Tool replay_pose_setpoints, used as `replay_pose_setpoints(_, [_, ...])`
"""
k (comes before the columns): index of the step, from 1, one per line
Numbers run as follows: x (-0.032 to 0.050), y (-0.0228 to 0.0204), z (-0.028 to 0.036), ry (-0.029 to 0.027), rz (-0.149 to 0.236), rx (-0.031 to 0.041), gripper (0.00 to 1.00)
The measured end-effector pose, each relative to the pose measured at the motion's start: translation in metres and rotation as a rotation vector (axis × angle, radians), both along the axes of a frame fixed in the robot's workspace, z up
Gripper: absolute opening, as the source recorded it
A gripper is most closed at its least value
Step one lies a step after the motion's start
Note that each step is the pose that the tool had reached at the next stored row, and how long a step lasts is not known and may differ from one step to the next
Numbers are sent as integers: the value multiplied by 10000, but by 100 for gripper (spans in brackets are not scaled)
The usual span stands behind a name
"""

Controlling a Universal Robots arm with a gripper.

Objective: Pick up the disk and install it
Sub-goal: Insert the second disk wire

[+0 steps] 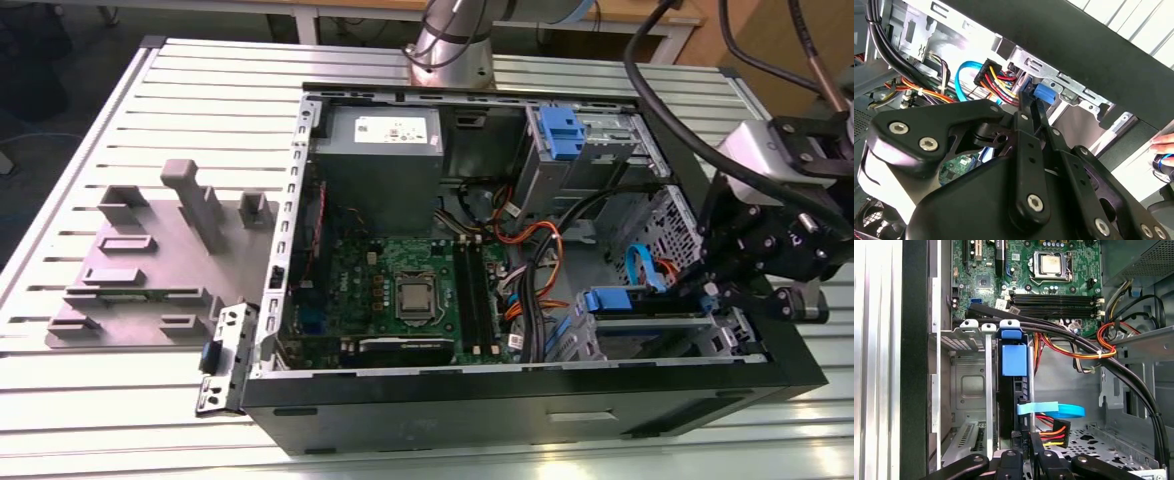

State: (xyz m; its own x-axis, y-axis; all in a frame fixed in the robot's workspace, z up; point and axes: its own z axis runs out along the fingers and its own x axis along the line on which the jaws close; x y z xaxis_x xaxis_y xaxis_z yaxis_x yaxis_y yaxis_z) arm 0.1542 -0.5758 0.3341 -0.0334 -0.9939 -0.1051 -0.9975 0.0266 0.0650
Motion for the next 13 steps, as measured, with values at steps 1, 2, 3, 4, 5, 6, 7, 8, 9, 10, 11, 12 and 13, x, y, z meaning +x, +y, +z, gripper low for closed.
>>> replay_pose_setpoints(1, [-9,0,1,-6,1,1,19])
replay_pose_setpoints(2, [-23,1,0,-14,0,4,19])
replay_pose_setpoints(3, [-34,2,0,-20,0,7,19])
replay_pose_setpoints(4, [-37,2,0,-21,0,8,19])
replay_pose_setpoints(5, [-36,2,0,-22,1,6,19])
replay_pose_setpoints(6, [-37,2,0,-22,1,7,19])
replay_pose_setpoints(7, [-37,2,0,-22,1,6,19])
replay_pose_setpoints(8, [-37,2,0,-22,1,7,19])
replay_pose_setpoints(9, [-38,3,0,-22,0,6,19])
replay_pose_setpoints(10, [-38,2,0,-22,0,5,19])
replay_pose_setpoints(11, [-38,2,0,-22,0,6,17])
replay_pose_setpoints(12, [-38,3,0,-22,1,6,17])
replay_pose_setpoints(13, [-38,3,0,-22,0,6,16])
